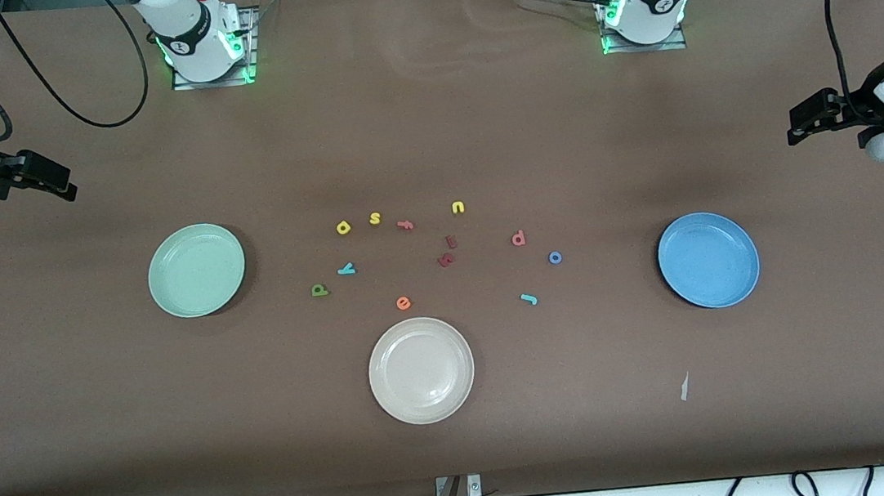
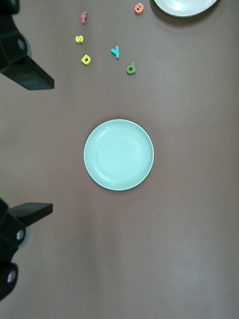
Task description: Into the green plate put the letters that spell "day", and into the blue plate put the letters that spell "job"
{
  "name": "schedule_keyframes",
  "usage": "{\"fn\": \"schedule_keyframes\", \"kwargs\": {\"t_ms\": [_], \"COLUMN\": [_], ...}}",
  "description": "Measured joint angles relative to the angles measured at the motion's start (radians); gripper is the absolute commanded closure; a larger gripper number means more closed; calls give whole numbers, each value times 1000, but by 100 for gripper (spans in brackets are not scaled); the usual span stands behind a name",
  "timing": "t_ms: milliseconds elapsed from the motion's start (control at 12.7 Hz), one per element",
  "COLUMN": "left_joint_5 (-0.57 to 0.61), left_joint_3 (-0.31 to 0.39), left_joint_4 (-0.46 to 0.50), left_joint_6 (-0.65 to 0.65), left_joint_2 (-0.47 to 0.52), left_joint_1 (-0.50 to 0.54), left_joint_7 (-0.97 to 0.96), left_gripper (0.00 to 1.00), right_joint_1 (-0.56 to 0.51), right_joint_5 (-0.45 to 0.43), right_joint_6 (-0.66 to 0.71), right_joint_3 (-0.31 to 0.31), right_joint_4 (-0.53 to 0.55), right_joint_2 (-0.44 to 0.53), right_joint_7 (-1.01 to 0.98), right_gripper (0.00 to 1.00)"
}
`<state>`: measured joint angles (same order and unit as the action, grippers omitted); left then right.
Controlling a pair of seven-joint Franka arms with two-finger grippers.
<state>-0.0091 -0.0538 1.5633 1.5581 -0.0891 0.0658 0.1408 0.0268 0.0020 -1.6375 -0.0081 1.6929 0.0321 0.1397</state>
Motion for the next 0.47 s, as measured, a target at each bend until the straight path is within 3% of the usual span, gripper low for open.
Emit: {"fn": "schedule_keyframes", "kwargs": {"t_ms": [474], "left_joint_5": [0], "left_joint_3": [0], "left_joint_4": [0], "left_joint_6": [0], "left_joint_2": [-1], "left_joint_1": [0], "left_joint_7": [0], "left_gripper": [0], "right_joint_1": [3], "right_joint_5": [0], "right_joint_6": [0], "right_joint_3": [12], "right_joint_4": [0], "right_joint_2": [0], "right_joint_7": [0], "right_gripper": [0]}}
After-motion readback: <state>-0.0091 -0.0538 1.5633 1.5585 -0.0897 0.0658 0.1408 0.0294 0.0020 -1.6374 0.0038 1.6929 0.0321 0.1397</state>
